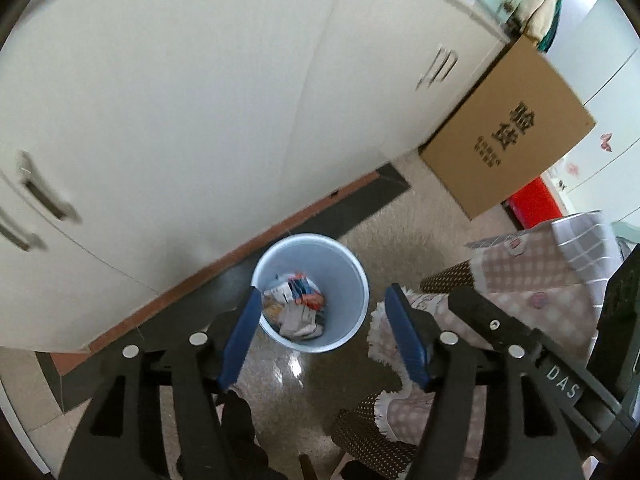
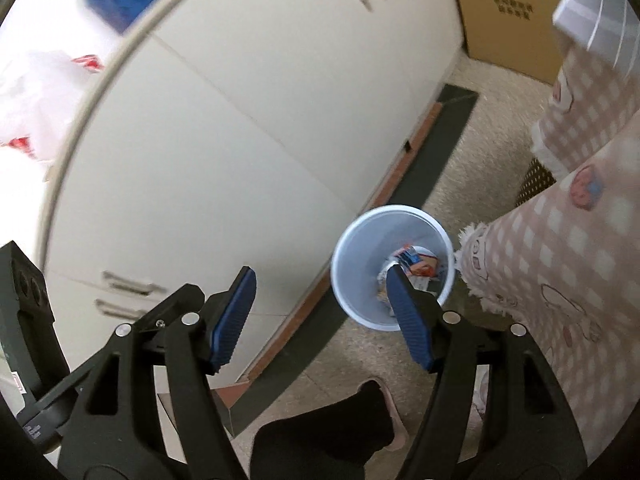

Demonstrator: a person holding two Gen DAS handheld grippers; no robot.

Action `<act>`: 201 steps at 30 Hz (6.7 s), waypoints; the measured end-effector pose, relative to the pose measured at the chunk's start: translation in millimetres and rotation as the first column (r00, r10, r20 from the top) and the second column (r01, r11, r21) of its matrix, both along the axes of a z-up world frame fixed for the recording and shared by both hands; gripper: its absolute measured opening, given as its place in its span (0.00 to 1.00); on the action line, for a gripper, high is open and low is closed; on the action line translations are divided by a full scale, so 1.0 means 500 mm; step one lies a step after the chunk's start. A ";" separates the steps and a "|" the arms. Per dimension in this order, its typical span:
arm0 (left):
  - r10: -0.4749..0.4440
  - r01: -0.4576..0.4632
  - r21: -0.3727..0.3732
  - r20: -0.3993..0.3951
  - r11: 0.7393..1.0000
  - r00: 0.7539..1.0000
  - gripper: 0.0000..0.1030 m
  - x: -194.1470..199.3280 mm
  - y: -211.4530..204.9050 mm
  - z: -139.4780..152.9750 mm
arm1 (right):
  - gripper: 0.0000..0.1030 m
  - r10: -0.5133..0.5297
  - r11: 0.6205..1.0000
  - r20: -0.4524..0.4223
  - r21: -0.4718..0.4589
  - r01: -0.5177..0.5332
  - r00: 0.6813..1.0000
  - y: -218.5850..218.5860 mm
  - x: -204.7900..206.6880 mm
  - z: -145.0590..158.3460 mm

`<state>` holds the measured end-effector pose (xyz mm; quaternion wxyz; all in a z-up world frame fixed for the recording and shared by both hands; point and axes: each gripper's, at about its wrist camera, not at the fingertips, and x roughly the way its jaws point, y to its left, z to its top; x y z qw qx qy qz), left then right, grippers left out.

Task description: Collect trash

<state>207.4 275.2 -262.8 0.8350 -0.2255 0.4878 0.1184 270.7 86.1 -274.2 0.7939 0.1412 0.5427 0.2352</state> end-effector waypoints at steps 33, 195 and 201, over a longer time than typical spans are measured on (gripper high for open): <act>-0.397 0.190 0.407 0.516 0.893 0.759 0.91 -0.328 -0.479 0.574 | 0.92 -0.224 0.925 0.704 -0.062 0.374 0.674 -0.461 -0.498 0.592; -0.523 0.282 0.477 0.510 0.833 0.683 0.92 -0.335 -0.508 0.543 | 0.92 -0.235 0.870 0.727 -0.139 0.474 0.645 -0.461 -0.541 0.552; -0.529 0.289 0.479 0.502 0.829 0.684 0.92 -0.328 -0.509 0.542 | 0.92 -0.242 0.869 0.722 -0.136 0.475 0.649 -0.469 -0.540 0.548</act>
